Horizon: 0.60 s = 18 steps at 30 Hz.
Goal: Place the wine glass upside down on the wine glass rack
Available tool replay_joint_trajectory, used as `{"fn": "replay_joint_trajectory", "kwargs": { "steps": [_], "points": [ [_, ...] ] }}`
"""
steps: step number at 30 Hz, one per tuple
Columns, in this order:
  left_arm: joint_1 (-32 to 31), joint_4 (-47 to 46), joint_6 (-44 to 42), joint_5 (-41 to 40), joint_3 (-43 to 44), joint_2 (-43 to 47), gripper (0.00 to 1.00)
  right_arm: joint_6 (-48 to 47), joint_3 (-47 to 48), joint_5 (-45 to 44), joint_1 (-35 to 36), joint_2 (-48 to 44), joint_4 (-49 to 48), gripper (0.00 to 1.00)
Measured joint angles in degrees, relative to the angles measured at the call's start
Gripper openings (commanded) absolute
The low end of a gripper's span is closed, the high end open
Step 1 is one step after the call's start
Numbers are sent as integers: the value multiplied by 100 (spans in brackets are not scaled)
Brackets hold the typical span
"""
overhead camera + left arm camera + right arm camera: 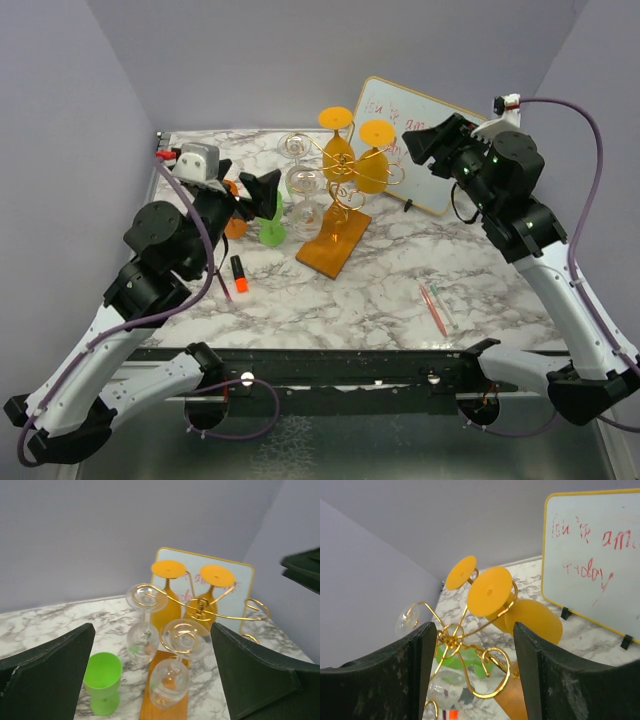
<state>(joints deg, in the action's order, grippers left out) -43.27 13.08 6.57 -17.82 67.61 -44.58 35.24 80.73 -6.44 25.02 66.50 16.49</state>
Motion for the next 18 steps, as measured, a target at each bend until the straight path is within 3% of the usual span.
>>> {"fn": "replay_joint_trajectory", "kwargs": {
  "steps": [12,15,18],
  "points": [
    [149,535,-603,-2496,1349,-1926,99,-57,-1165,17,0,-1180,164,68],
    [693,745,-538,-2461,1510,-2280,99,-59,-1255,37,0,-1325,275,68],
    [1670,1051,-120,-2059,1598,-2597,99,-68,-1276,39,0,-1408,376,68]
  ]
}}
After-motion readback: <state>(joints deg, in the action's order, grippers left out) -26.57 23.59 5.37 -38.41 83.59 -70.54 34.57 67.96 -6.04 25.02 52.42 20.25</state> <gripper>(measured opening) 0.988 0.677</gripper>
